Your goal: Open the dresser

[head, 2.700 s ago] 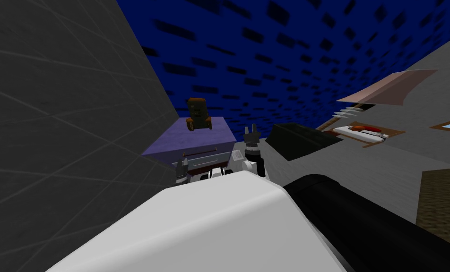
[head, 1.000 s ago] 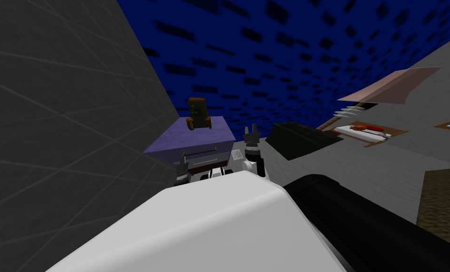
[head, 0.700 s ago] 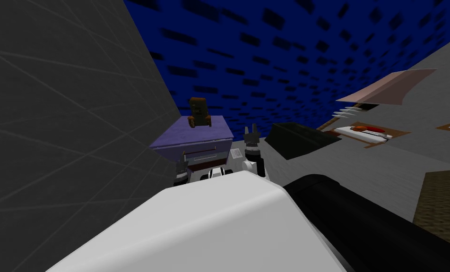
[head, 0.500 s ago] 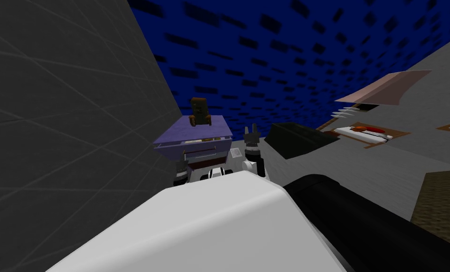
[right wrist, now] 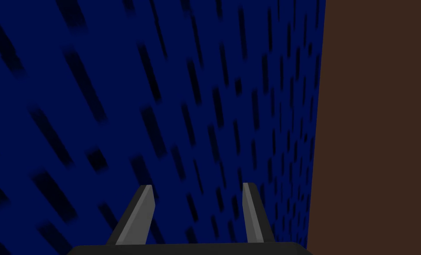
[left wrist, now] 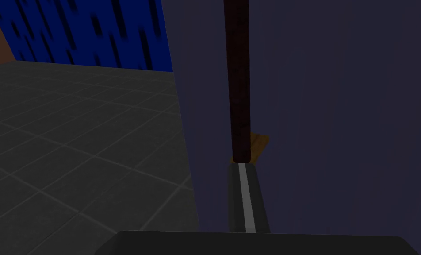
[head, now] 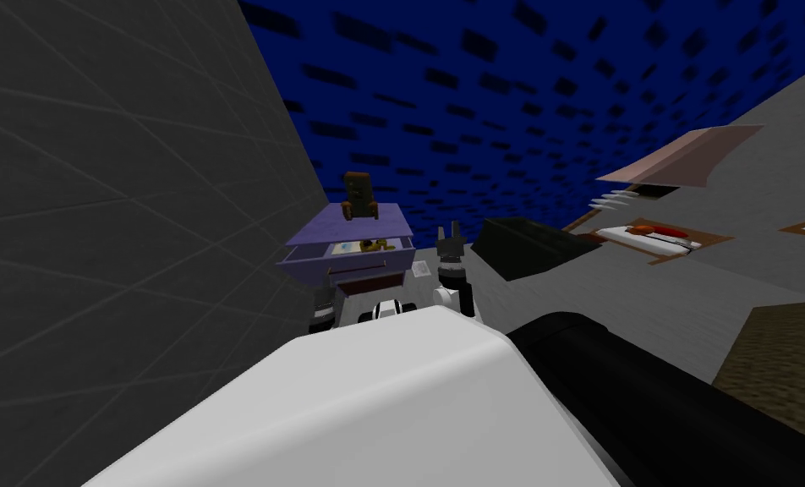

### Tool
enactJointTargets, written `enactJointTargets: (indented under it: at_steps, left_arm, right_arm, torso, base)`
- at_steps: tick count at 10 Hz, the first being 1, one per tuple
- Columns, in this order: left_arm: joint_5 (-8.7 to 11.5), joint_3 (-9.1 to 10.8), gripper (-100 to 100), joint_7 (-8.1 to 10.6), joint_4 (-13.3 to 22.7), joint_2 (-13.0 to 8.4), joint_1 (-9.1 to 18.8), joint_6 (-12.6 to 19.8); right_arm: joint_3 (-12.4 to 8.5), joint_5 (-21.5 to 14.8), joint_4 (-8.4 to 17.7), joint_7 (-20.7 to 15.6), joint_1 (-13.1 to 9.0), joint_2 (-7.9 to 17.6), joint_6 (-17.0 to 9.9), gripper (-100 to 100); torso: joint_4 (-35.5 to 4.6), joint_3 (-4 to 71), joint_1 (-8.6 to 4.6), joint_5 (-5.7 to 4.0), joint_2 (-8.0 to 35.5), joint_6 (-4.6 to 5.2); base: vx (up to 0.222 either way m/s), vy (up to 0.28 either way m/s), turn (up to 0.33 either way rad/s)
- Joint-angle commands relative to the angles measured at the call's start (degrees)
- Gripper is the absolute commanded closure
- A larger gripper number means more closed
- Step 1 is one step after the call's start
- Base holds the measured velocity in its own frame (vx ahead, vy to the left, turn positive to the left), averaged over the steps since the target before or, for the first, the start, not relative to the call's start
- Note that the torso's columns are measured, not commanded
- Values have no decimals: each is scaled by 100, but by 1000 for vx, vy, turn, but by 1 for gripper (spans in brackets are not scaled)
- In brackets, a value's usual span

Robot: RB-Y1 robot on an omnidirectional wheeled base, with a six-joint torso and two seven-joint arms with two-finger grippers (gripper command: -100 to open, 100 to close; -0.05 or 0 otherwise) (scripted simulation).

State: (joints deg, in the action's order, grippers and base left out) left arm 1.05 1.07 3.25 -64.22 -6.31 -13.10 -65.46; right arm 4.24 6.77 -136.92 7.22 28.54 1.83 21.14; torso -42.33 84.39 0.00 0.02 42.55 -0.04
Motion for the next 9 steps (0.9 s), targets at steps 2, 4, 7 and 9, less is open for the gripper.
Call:
enactJointTargets:
  at_steps: [2, 4, 7, 9]
  left_arm:
    - [13, 4, -100, 34, -57, -23, 121, 284]
    - [24, 8, -100, 59, -90, -40, 234, 536]
    - [35, 13, -100, 85, -121, -57, 351, 799]
    - [43, 15, -100, 101, -139, -68, 425, 966]
  right_arm:
    - [0, 0, -1, 0, 2, 0, 0, 0]
    - [0, 0, -1, 0, 2, 0, 1, 0]
    - [0, 0, -1, 0, 3, 1, 1, 0]
    - [0, 0, -1, 0, 2, 0, 1, 0]
  torso:
    - [10, 47, -2, -7, -70, 8]
    - [10, 33, -5, -3, -52, 9]
    - [4, 16, 6, 0, -24, 4]
    - [3, 15, -2, -2, -22, 4]
  base:
    - [-65, -20, 18]
    - [-46, -25, -1]
    - [-35, -7, 6]
    - [-40, -15, 5]
